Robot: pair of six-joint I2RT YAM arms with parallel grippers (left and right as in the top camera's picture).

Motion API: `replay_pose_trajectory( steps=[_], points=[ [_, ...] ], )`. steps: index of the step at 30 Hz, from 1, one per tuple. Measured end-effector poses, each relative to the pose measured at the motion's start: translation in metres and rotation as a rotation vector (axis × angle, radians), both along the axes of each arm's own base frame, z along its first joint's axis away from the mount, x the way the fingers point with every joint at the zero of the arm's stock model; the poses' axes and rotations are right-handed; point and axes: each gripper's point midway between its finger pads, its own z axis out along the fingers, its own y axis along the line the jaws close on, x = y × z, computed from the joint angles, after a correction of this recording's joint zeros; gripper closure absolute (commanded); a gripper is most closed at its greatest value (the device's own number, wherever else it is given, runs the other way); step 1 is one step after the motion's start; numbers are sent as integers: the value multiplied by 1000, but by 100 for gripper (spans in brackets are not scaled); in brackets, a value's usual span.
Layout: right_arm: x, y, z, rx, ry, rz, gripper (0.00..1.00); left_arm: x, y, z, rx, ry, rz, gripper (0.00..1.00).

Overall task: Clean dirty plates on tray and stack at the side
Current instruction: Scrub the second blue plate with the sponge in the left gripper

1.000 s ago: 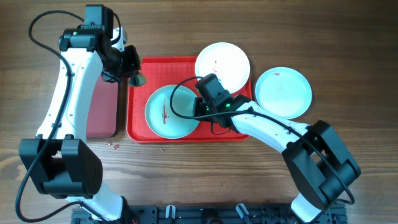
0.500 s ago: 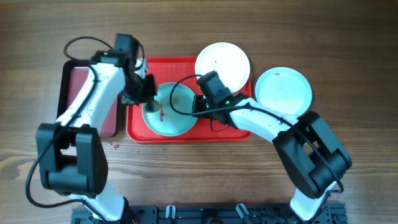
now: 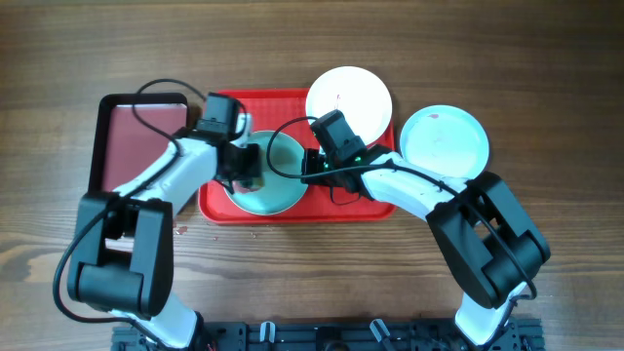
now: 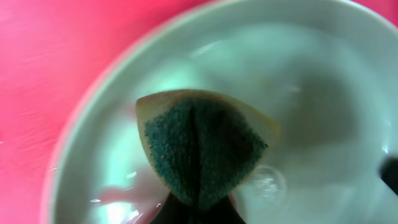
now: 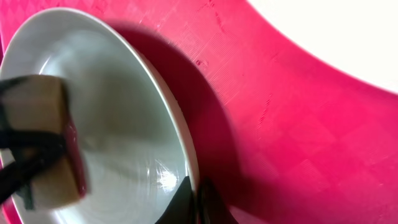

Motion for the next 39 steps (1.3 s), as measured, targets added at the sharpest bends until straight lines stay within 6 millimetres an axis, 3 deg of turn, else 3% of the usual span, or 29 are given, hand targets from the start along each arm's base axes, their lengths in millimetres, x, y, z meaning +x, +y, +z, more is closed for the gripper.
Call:
replay_pose_trajectory(
  steps=[4,7,10,12,16,22,26,33,36,39],
  points=[
    [0,0,0,-2,-1,2,96,-7,-38,1,-14,-42,-167,96],
    [0,-1,0,-3,0,2,95,-8,-44,1,-24,-48,-187,96],
    [0,0,0,0,-3,2,96,17,-33,4,-4,-125,-26,96],
    [0,0,0,0,-2,2,96,44,-13,8,29,-211,137,96],
    [0,1,1,5,-2,5,96,56,10,11,106,-262,259,96],
    [-3,2,0,10,9,17,96,21,13,2,134,-94,188,96],
    [-3,2,0,10,9,17,96,-25,-7,-1,19,107,36,96],
    [-2,2,0,10,7,16,96,-54,-32,-2,-32,163,-199,96],
    [-5,6,1,20,11,28,96,-48,-16,-4,72,158,-48,96],
    [-8,12,3,39,14,46,96,-34,22,-2,250,95,249,96]
  ],
)
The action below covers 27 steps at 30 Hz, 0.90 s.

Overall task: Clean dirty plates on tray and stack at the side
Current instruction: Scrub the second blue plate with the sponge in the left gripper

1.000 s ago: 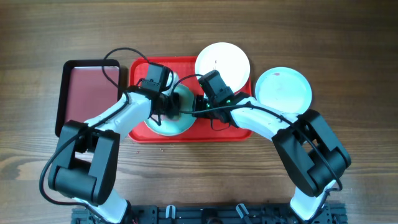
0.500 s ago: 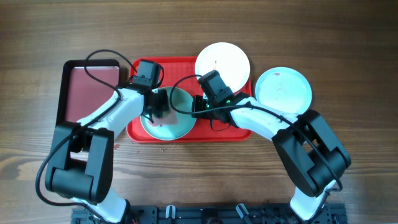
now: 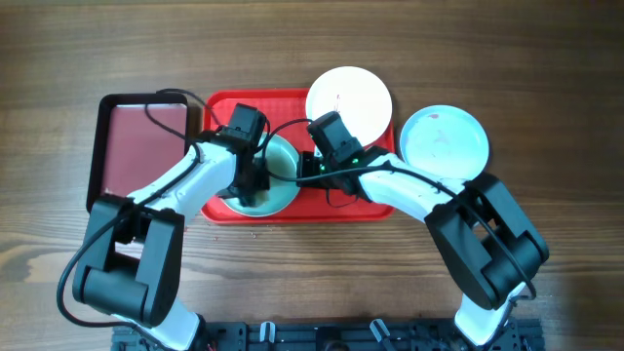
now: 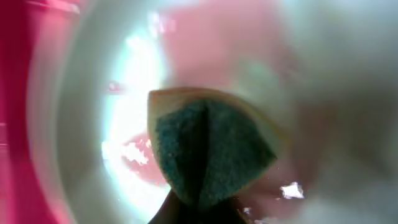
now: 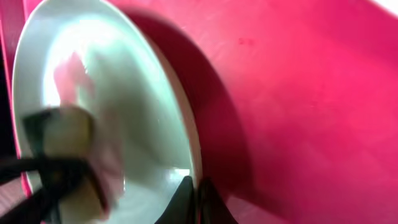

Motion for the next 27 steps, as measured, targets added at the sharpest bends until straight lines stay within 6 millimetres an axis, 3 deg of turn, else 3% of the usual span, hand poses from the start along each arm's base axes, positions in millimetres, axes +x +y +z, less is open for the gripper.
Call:
replay_pose_trajectory(
  steps=[3,6,8,10,13,16,19,23,27],
  points=[
    [0,0,0,3,1,2,96,13,31,4,152,-87,143,96],
    [0,0,0,3,8,-2,96,38,31,6,154,-192,168,96],
    [3,-3,1,3,9,-15,96,60,11,7,52,-255,65,96],
    [4,-5,1,0,9,-19,96,77,-34,12,-156,-299,-133,96],
    [3,-5,0,-1,15,-17,96,64,-78,17,-362,-270,-344,96],
    [2,-5,0,-2,16,-16,96,47,-88,15,-429,-207,-404,96],
    [2,-5,0,-2,15,-13,96,53,-67,8,-312,-208,-316,96],
    [2,-4,1,0,12,-12,95,69,-12,6,-21,-271,-85,96],
    [0,-1,1,9,16,-2,96,51,24,7,144,-232,108,96]
  ],
)
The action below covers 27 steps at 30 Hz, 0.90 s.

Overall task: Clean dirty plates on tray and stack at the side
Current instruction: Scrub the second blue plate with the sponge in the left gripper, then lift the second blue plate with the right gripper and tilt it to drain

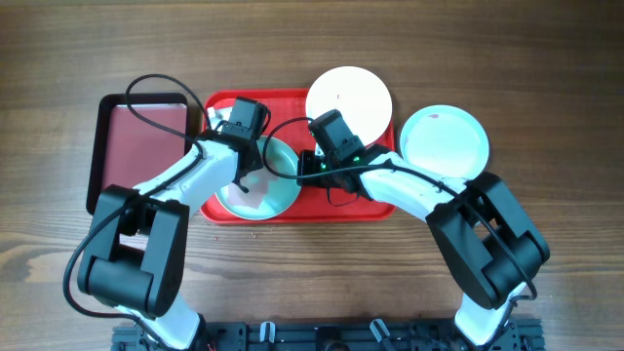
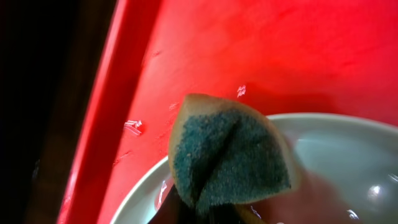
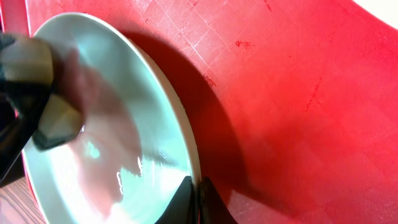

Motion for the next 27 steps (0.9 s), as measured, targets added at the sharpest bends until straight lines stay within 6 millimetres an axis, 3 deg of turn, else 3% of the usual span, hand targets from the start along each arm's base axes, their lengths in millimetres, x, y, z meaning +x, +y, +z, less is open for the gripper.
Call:
replay_pose_trajectory(
  steps=[4,6,7,9,10,12,14,16,18,21,23,27],
  points=[
    [-2,-1,-1,-5,10,6,96,-28,-6,-4,-70,145,1,96],
    [-4,-1,-1,-4,11,21,96,-44,-25,-2,-197,258,-59,96],
    [-7,0,-2,2,26,33,96,-42,-40,6,-286,275,-95,96],
    [-13,1,-2,12,40,65,96,-20,-49,27,-367,226,-111,96],
    [-14,2,-2,15,45,75,96,7,-44,50,-409,142,-101,96],
    [-18,0,-2,15,63,87,96,44,-17,92,-445,-3,-48,96],
    [-21,-6,0,1,68,102,96,57,22,111,-454,-73,36,96],
    [-23,-16,16,-34,43,99,96,48,46,106,-452,-41,104,96],
    [-15,-34,45,-101,-56,68,96,42,58,103,-451,-24,139,96],
    [3,-67,91,-270,-284,12,96,37,54,98,-454,-3,135,96],
    [11,-80,110,-429,-436,-6,96,32,52,92,-453,17,130,96],
    [14,-75,156,-742,-774,-20,96,27,43,87,-453,39,114,96]
  ],
)
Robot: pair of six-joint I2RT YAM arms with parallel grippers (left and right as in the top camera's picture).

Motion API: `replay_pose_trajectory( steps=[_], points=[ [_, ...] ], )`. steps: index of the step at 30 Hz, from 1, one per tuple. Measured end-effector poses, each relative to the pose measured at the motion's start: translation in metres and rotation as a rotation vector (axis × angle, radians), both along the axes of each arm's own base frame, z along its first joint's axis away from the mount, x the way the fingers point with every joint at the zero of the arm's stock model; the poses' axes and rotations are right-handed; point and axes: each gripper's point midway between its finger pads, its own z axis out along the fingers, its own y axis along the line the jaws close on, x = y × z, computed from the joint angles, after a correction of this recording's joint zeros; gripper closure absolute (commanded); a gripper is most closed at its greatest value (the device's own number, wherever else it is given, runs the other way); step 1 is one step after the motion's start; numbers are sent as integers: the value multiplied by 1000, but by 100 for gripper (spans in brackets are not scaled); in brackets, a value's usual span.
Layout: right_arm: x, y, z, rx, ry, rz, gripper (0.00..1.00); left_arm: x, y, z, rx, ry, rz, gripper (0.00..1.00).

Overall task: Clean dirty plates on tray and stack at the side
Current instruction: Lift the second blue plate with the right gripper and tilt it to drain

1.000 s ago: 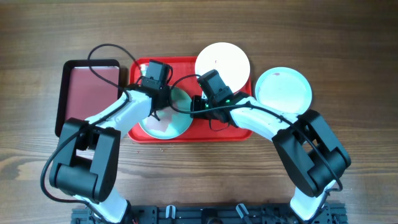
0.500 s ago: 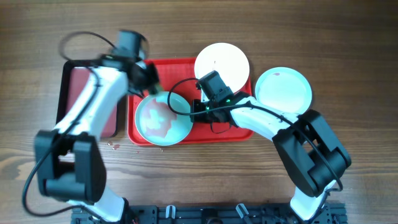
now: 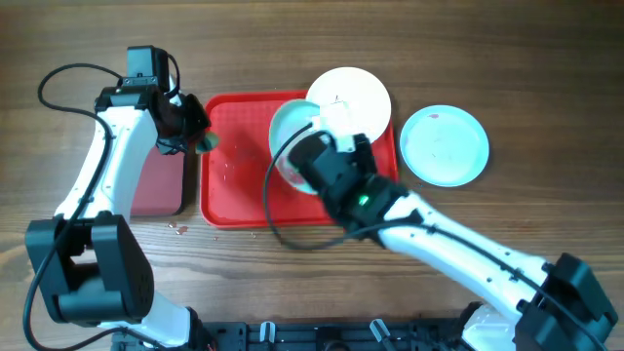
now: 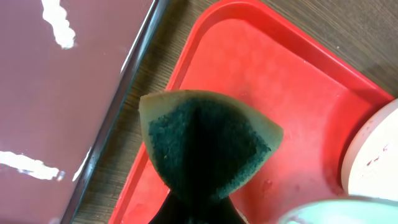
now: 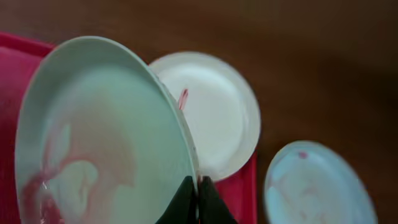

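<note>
My right gripper [image 5: 198, 190] is shut on the rim of a pale green plate [image 5: 106, 143], which is tilted and held above the red tray [image 3: 239, 185]; pink smears still show on its face. A white plate [image 3: 349, 96] lies at the tray's back right corner. Right of the tray, a pale blue plate [image 3: 446, 144] rests on the table. My left gripper [image 4: 199, 208] is shut on a folded sponge [image 4: 208, 146] with a dark green scouring side, over the tray's left edge.
A dark maroon tray [image 3: 156, 180] with wet streaks lies left of the red tray, with a strip of wooden table [image 4: 134, 134] between them. Small droplets dot the table in front of the red tray.
The sponge has left the green plate and now sits over the red tray's left edge. My right gripper has raised the plate off the tray and toward the white plate.
First the sponge was pressed inside the green plate while my right gripper held its rim on the tray. At the two later moments it was at other spots in the plate. Now the sponge is away to the left and the plate is held up.
</note>
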Motion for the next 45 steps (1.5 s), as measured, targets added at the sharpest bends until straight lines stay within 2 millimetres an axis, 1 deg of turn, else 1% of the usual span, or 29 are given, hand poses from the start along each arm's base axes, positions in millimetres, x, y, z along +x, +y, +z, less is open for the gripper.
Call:
replay_pose_trajectory(
  steps=[1,2,3,5,8,9,11,13,15,17,21,22,24,25,26,27,29,30,35,36,37,39,41,43,45],
  points=[
    [1,3,15,-44,-84,-10,96,0,-2,0,-2,0,-4,96],
    [-1,8,35,-101,-181,-25,96,0,-4,0,-2,1,-9,96],
    [-4,10,46,-135,-233,-35,96,-1,-6,-1,-3,2,-15,96],
    [-11,14,75,-216,-350,-67,96,-1,-11,-1,-2,3,-27,96],
    [-20,13,111,-293,-460,-144,96,-1,-13,-1,-3,2,-35,96],
    [-22,11,117,-308,-473,-162,96,-1,-13,-1,-2,1,-36,96],
    [-24,8,135,-317,-506,-207,96,-1,-13,-1,-2,-1,-37,96],
    [-26,6,149,-324,-522,-227,96,-1,-13,-1,-1,-1,-38,96],
    [-28,5,159,-359,-522,-228,96,-1,-13,-1,-1,-1,-38,96],
    [-28,3,163,-398,-514,-224,96,-1,-13,-1,-2,0,-37,96],
    [-28,3,163,-440,-502,-212,96,-1,-13,-1,-1,0,-38,96],
    [-28,3,161,-448,-499,-209,96,-1,-13,-1,-1,0,-38,96],
    [-29,3,145,-513,-474,-185,96,-1,-13,-1,-1,0,-38,96],
    [-28,4,133,-565,-453,-164,96,-1,-13,-1,-1,0,-38,96],
    [-26,10,114,-634,-427,-122,96,-1,-13,-1,-1,0,-38,96],
    [-25,14,98,-680,-409,-92,96,-1,-13,-1,-1,0,-38,96],
    [-24,32,57,-745,-381,-6,96,-1,-13,-1,-1,0,-38,96],
    [-24,35,51,-733,-382,1,96,-1,-13,-1,-1,0,-38,96],
    [-23,37,46,-641,-400,-11,96,0,-13,-1,-1,-4,-38,96],
    [-23,38,41,-617,-397,-8,96,1,-13,-1,-1,-7,-38,96],
    [-24,39,35,-619,-384,11,96,1,-13,-1,-2,-7,-37,96],
    [-26,44,17,-589,-346,71,96,1,-13,0,-1,-10,-37,96],
    [-28,51,1,-494,-316,112,96,1,-13,0,-1,-11,-38,96],
    [-31,62,-14,-358,-273,151,96,1,-13,0,-1,-11,-38,96],
    [-38,69,-30,-229,-173,208,96,1,-13,0,-2,-11,-38,96]
  ],
)
